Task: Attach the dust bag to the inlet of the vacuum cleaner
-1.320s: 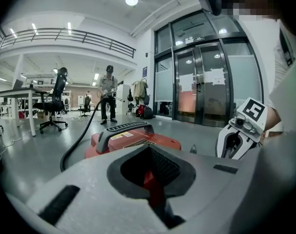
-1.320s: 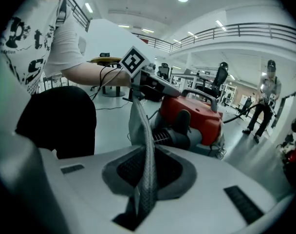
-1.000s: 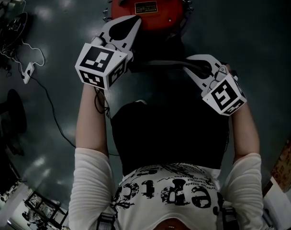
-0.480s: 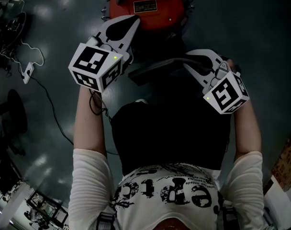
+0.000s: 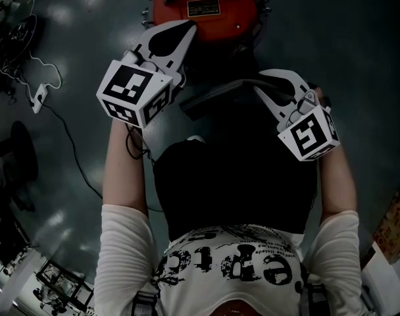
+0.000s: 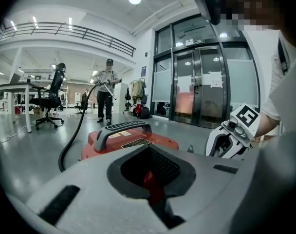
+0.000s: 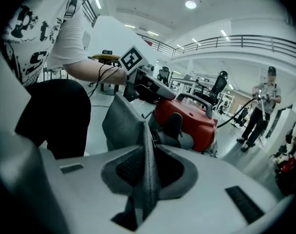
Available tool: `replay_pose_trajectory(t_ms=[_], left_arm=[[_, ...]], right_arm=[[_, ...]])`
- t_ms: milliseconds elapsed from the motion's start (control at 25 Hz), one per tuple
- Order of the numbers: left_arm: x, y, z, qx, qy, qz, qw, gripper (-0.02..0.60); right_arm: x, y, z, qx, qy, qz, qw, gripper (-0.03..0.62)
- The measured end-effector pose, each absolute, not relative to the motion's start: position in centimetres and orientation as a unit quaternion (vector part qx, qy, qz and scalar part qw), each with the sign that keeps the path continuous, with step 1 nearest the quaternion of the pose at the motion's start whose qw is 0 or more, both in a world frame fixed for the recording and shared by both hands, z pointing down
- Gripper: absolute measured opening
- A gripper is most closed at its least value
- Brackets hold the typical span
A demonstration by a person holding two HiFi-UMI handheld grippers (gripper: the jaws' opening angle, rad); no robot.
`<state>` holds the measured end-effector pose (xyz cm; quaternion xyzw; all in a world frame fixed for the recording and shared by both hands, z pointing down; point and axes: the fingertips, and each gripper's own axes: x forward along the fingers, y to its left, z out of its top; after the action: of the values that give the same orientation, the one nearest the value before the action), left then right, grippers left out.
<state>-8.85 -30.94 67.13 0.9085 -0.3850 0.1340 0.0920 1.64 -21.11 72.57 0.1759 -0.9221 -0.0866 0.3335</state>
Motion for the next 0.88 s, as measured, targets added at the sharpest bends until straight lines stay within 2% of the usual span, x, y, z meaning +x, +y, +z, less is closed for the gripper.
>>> replay_pose_trajectory(t_ms=[480, 640, 760, 800, 880], left_arm=[[-8.8, -30.7, 67.1, 0.911, -0.381, 0.135, 0.085, 0.003], [-9.1, -30.7, 66.7, 0.914, -0.380, 0.091, 0.105, 0.003], [-9.7, -30.9, 65.9, 0.908, -0.393, 0.032, 0.140, 0.003], [-9.9, -30.9, 65.8, 0.905, -0.402, 0.029, 0.138, 0.003], [-10.1, -30.6, 65.6, 0.899, -0.418, 0.043, 0.123, 0.003]], right_arm=[[1.8, -21.5, 73.0, 0.181, -0.931, -0.034, 0.314, 0.049], [1.8, -21.3, 73.1, 0.183, -0.930, -0.019, 0.318, 0.051], [2.4, -21.4, 72.9, 0.201, -0.929, -0.024, 0.310, 0.095], [2.8, -21.4, 72.7, 0.210, -0.927, -0.023, 0.310, 0.120], [3.4, -21.3, 71.8, 0.227, -0.923, -0.021, 0.310, 0.120]])
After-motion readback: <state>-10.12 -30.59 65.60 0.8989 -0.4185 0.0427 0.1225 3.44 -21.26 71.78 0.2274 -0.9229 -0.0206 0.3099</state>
